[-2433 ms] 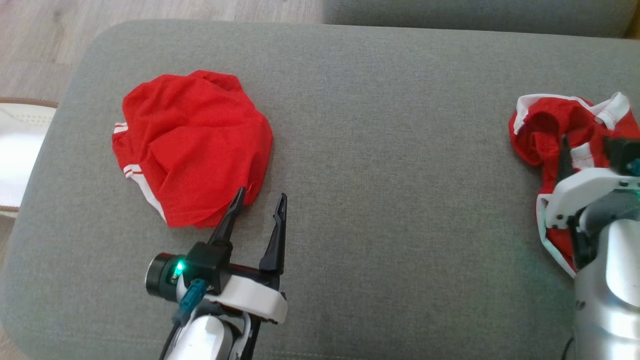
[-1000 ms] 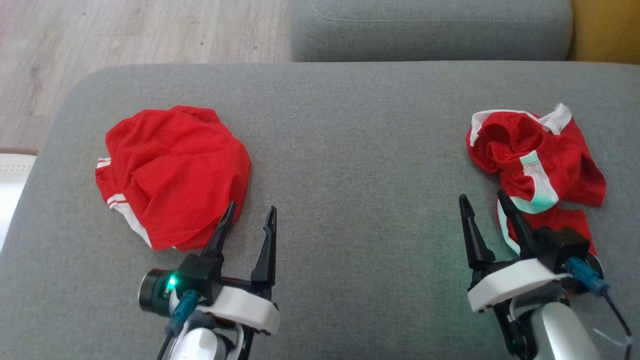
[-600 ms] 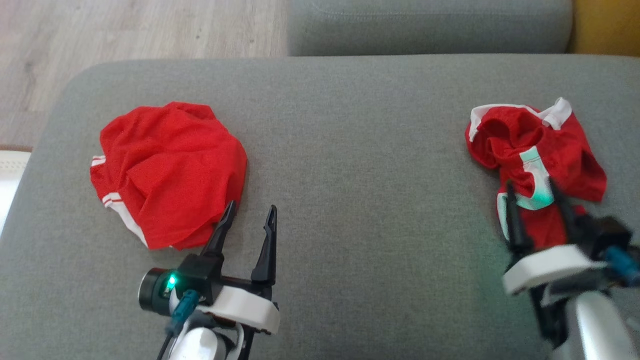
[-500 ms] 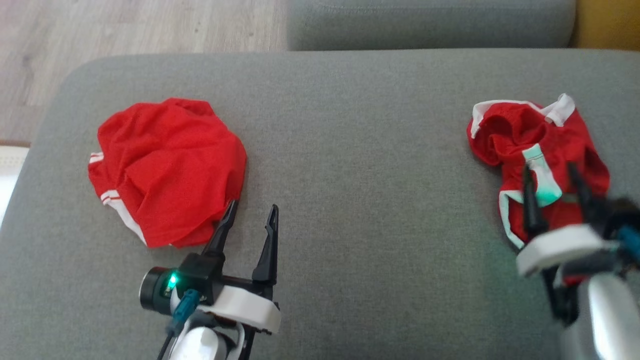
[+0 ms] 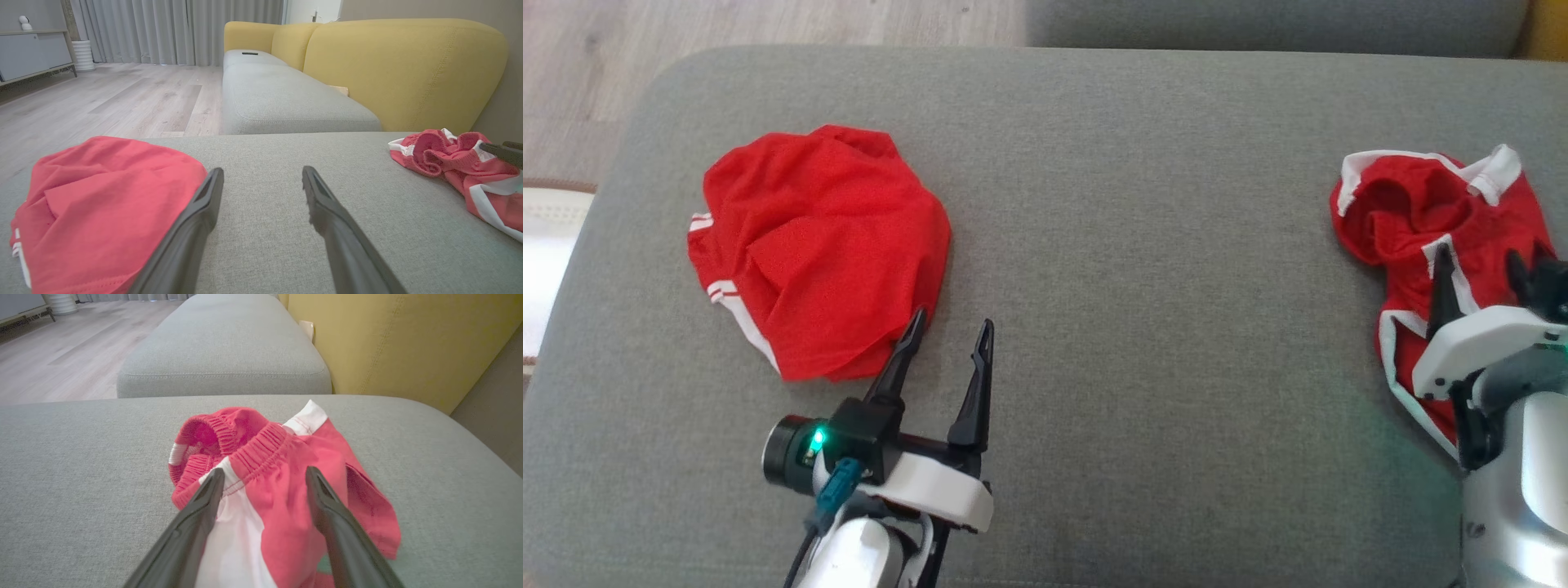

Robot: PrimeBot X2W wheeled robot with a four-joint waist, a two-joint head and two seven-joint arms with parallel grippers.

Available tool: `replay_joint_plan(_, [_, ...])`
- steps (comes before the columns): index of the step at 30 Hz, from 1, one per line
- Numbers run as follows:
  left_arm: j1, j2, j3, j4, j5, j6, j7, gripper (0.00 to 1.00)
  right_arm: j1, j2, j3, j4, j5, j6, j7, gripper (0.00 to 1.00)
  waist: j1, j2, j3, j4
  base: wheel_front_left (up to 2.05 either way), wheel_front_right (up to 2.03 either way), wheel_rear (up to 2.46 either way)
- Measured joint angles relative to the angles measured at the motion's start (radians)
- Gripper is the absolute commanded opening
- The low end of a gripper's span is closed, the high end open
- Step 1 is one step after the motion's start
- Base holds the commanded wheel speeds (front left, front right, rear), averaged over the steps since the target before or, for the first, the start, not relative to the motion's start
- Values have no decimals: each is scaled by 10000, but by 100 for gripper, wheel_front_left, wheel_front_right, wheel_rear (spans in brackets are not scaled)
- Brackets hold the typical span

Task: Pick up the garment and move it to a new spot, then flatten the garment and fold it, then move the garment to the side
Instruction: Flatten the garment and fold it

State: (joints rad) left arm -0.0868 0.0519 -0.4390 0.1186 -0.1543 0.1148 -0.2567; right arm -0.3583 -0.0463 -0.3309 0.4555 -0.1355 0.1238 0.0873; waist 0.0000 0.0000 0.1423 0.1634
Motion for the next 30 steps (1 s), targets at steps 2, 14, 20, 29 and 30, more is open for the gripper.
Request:
replay_joint_plan(2, [0,0,-2,2,-4,10,0,100,-111,-6,-59,249,21,0,13,100,0,0,28,61,0,0,0])
replay_joint_plan(14, [-2,0,-25,2,-100,13,0,100,-268,-4,27,1164,159,0,-48,0,0,0,133,90,0,0,0])
replay_joint_plan(20, [-9,0,-19,21,-100,13,0,100,-460,-8,982,1062,874,0,-872,0,0,0,99,-9,0,0,0])
replay_joint_plan(29, [-12,0,-17,69,-100,12,2,100,-173,-31,4288,384,2859,0,-1193,0,0,0,-113,-104,0,0,0])
replay_joint_plan(30, [-12,0,-23,73,-100,12,2,100,-81,-48,4719,349,3060,0,-1181,0,0,0,-127,-86,0,0,0])
